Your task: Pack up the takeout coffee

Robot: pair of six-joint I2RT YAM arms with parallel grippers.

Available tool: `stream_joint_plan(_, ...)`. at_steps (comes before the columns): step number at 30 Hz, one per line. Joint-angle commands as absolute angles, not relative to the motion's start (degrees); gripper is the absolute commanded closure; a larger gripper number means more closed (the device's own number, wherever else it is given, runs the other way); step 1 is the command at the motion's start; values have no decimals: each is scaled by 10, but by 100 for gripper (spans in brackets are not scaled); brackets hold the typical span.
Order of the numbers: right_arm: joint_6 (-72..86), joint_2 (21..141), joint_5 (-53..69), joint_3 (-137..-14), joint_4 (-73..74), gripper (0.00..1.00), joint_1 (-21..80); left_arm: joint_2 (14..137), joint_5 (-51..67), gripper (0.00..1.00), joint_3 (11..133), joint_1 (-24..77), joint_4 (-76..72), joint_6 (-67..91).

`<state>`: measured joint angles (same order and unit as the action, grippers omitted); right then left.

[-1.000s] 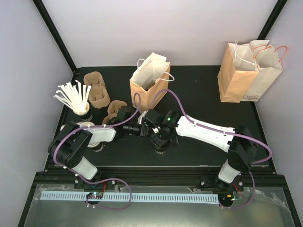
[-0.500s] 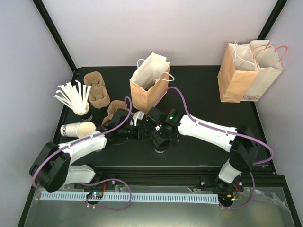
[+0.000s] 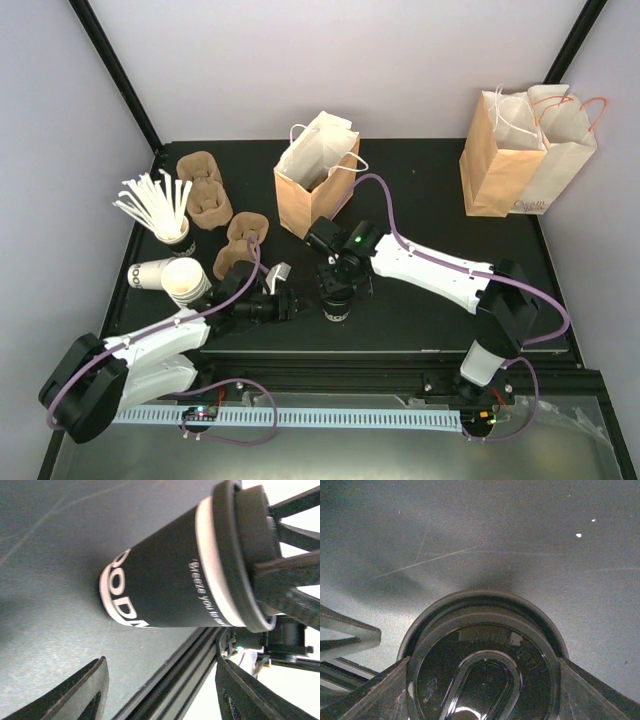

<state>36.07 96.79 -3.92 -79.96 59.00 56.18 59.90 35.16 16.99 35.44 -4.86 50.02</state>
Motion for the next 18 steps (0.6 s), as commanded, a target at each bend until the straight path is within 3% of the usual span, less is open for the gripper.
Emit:
stream_joint_plan(1, 367, 998, -63, -765, 602, 57, 559, 580, 370, 37, 162, 373, -117, 542)
stream_joint_plan(18, 372, 983, -18, -737, 593, 57, 599, 590, 347, 37, 91, 432, -291, 650)
